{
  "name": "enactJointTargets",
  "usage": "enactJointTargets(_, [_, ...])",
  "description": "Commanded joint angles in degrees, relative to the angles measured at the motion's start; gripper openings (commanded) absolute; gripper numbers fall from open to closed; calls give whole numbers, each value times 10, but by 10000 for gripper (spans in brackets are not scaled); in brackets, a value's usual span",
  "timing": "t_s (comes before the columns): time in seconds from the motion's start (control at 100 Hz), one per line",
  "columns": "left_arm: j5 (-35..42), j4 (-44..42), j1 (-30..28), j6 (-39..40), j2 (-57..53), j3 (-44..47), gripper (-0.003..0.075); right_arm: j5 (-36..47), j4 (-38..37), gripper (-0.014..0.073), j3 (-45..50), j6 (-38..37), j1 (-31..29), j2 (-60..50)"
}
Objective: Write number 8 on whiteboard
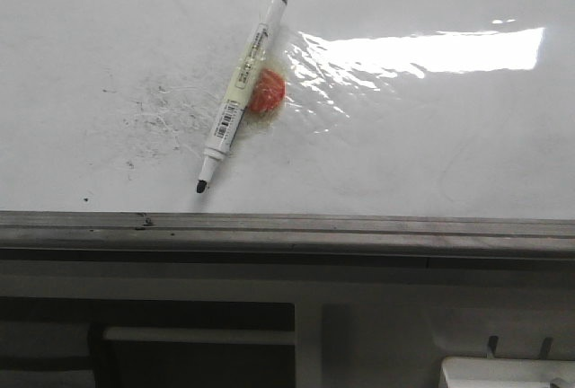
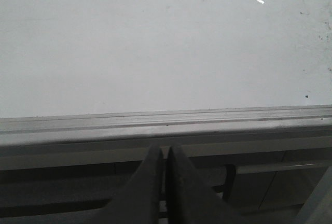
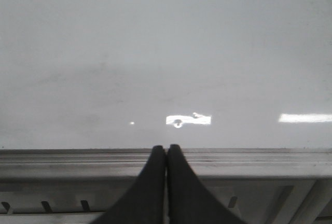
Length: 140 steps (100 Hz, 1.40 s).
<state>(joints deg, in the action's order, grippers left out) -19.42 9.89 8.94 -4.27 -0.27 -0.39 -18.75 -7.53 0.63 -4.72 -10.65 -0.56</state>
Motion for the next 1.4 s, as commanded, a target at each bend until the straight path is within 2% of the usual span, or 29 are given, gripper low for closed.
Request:
enactJointTargets(0.0, [21,7,-2,4,-15,23,-20,13,-6,-63,7,3,-3,-12])
enactJointTargets(0.79, [21,7,-2,4,-15,23,-20,16,-9,-64,7,3,-3,-12])
enactJointTargets(1.02, [21,7,-2,4,-15,23,-20,140,-20,-64,7,3,-3,-12])
enactJointTargets(1.17, [50,-15,-2,-2,-15,23,-20,267,27,-63,7,3,-3,-12])
enactJointTargets(1.2, [67,-6,-2,-2,-15,23,-20,287,52,-63,7,2,-3,-12])
enactJointTargets(1.25, [94,60,-2,-2,-15,23,-20,311,97,-63,7,2,-3,-12])
enactJointTargets(1.33, [134,254,0,-2,-15,23,-20,315,177,-64,6,-8,-3,-12])
enactJointTargets(1.39, [165,339,-1,-2,-15,22,-20,312,214,-63,4,-12,-3,-12])
